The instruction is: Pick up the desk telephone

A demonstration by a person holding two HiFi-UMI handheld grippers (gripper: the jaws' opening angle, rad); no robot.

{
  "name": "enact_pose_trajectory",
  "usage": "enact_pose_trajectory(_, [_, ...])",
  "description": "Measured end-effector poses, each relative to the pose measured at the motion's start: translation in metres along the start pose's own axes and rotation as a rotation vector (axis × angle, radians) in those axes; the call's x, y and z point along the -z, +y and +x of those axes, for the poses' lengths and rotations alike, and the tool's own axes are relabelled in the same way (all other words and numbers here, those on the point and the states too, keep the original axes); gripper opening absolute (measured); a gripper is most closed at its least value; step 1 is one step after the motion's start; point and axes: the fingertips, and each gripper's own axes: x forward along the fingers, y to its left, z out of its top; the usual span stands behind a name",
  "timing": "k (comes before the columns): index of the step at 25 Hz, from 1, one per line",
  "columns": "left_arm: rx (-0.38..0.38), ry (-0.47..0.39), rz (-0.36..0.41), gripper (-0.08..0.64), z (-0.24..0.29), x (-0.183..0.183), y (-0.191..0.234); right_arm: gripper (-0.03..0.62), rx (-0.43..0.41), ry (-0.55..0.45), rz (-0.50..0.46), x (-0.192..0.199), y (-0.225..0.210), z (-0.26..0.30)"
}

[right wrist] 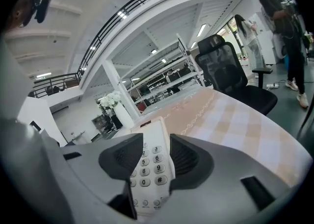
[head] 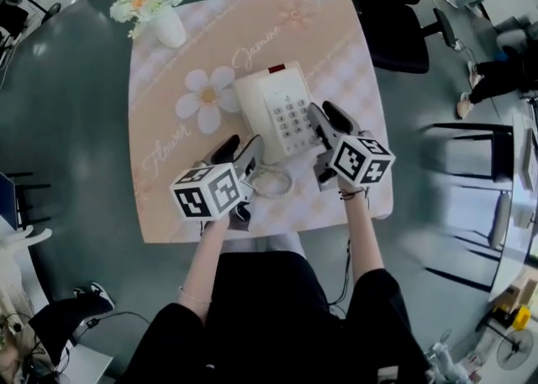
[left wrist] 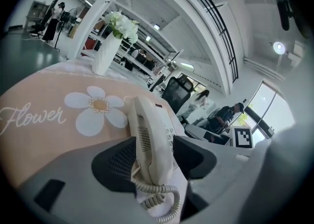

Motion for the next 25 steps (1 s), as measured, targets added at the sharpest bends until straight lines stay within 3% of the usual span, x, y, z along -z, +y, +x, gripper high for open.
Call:
enact_pose_trajectory(12, [-0.018, -0.038, -0.088, 0.301, 0.031, -0.005, 0.005, 0.223, -0.109, 0.104, 0.052, -0.001, -0.011, 0.046])
enact_pose_trajectory(25, [-0.024, 0.008, -0.198, 0.310, 0.054, 0.006, 0.012, 0.224, -0.205, 0.306, 0.117, 0.011, -0.008, 0.066])
